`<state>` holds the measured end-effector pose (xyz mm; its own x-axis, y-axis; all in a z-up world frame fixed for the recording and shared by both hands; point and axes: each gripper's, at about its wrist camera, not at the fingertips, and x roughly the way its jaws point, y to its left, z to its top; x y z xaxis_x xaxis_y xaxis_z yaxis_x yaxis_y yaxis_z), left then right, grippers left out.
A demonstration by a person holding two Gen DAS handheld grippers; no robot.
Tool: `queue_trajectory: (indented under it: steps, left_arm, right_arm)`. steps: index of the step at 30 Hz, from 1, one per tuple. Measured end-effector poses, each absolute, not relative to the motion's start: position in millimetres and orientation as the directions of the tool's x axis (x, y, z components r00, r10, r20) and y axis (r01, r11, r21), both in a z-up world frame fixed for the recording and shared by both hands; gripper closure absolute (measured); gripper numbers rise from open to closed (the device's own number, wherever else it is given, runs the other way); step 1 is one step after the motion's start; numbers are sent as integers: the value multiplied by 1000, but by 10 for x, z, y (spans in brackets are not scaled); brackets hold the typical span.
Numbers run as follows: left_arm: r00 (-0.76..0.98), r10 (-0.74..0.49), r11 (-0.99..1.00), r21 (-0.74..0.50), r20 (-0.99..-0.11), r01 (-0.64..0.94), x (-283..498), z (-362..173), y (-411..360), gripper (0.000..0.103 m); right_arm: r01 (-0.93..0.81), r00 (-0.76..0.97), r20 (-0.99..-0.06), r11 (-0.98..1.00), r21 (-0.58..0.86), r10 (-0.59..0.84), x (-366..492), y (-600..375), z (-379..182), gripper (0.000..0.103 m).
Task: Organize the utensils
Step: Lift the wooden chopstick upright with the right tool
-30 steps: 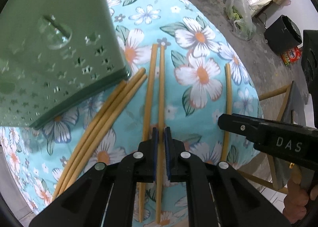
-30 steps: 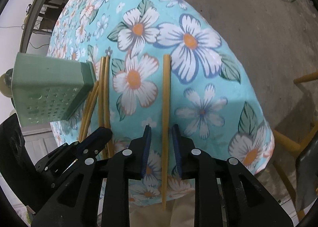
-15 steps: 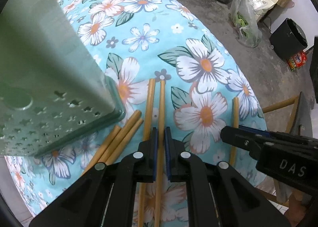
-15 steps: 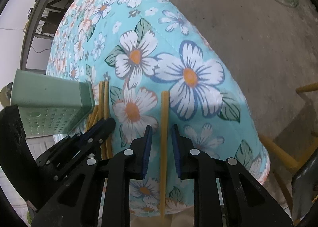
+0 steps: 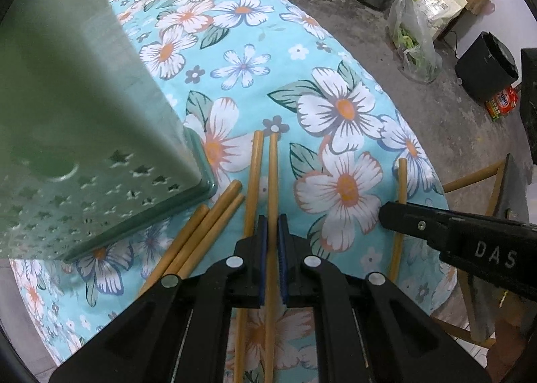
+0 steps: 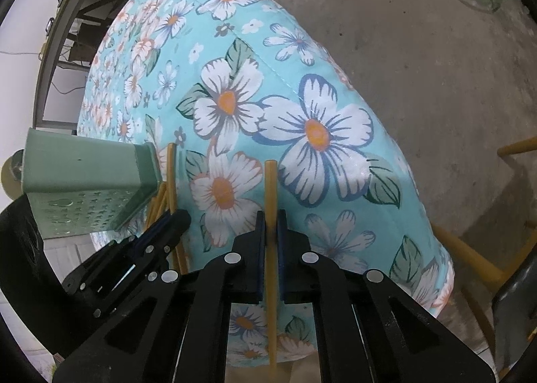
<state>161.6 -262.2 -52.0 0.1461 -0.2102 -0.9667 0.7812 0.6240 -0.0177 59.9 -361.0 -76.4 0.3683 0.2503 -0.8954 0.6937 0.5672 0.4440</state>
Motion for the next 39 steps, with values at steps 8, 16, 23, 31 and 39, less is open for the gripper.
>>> queue_trajectory:
  steps: [8, 16, 23, 31, 39]
  left_arm:
    - [123, -250, 634, -66, -960, 771, 1600, -275, -2417, 98]
    - [100, -304, 649, -129, -948, 750, 1636, 127, -2054, 98]
    - [104, -362, 655, -174, -926, 735, 1725, 496, -1742, 98]
    - [113, -408, 663, -209, -906, 719, 1867, 832, -1357, 98]
    - [183, -482, 674, -229, -857, 702, 2116, 1371, -977, 98]
  right_arm:
    - [676, 401, -888, 581, 453, 225, 593, -3477, -486, 98]
    - [643, 436, -883, 626, 441, 174, 587, -3277, -49, 98]
    - [613, 452, -883, 677, 408, 124, 574, -3057, 278, 99]
    - [579, 460, -885, 732, 360, 71, 719, -2802, 516, 99]
    - [548, 457, -885, 755, 360, 90, 860, -2537, 525, 99]
